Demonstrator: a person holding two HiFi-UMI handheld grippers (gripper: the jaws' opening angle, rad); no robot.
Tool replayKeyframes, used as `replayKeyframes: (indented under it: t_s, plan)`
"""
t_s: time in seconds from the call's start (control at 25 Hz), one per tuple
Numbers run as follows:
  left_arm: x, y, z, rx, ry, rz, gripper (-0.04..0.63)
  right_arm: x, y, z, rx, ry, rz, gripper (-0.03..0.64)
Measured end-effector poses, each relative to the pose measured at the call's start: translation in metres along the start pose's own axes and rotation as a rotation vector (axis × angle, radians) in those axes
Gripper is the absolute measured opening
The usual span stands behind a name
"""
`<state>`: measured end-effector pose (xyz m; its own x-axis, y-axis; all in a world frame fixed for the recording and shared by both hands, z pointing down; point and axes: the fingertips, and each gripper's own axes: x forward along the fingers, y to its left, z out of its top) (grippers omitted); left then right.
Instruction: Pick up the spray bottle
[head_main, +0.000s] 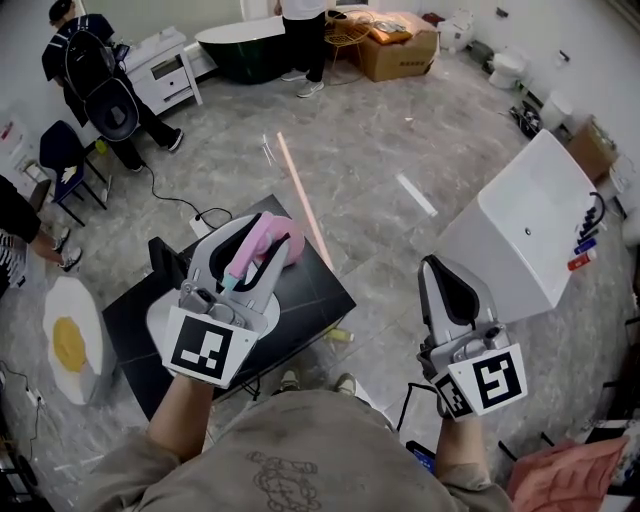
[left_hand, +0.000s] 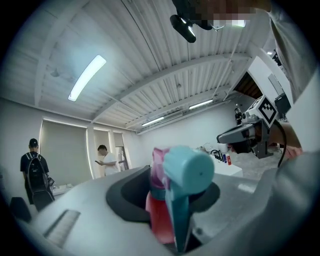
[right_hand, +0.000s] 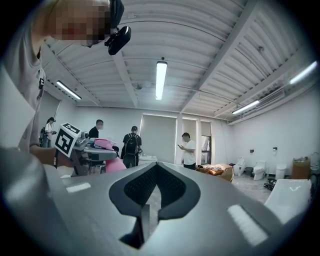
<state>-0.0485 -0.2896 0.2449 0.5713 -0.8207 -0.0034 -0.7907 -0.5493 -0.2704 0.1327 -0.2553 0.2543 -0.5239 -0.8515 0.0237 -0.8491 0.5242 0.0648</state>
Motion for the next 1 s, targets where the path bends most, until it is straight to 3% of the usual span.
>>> replayKeyframes:
  t_s: [0.56,1.0]
  plan:
    - [-0.029,-0.003,-0.076,-0.005,0.138,0.018,0.153,0.008,0.021,-0.058,0.026,0.150,0.046,0.031]
    - [-0.042,-0.018,-0.134,-0.064,0.267,0.015,0.153,0.001,0.039,-0.113,0.055,0.286,0.094,0.029]
